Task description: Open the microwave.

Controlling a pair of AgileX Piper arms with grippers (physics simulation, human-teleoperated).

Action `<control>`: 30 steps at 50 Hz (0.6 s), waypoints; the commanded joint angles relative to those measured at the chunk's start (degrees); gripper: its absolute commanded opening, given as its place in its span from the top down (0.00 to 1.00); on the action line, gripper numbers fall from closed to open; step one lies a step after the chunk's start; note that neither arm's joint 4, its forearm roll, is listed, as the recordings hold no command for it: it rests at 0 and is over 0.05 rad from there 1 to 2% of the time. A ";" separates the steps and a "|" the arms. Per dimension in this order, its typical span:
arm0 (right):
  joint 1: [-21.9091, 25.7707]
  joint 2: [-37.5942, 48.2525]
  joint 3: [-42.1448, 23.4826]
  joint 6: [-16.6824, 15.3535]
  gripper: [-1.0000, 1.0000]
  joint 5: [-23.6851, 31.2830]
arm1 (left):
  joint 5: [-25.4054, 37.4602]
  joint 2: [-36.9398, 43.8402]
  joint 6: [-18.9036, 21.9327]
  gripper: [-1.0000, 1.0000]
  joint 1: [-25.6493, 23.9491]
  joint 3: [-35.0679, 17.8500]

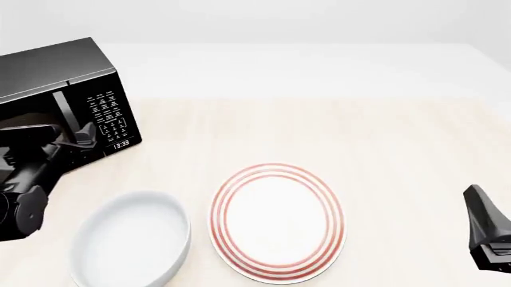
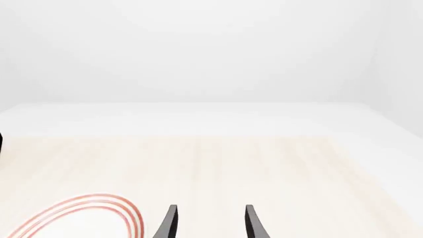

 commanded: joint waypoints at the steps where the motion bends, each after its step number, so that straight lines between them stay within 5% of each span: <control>1: -0.01 0.00 0.00 0.01 0.00 0.00 | -1.03 2.65 -0.11 0.00 0.31 -0.73; 30: 0.00 0.00 0.00 -0.01 0.00 0.02 | 0.80 8.45 -0.13 0.00 0.39 -5.91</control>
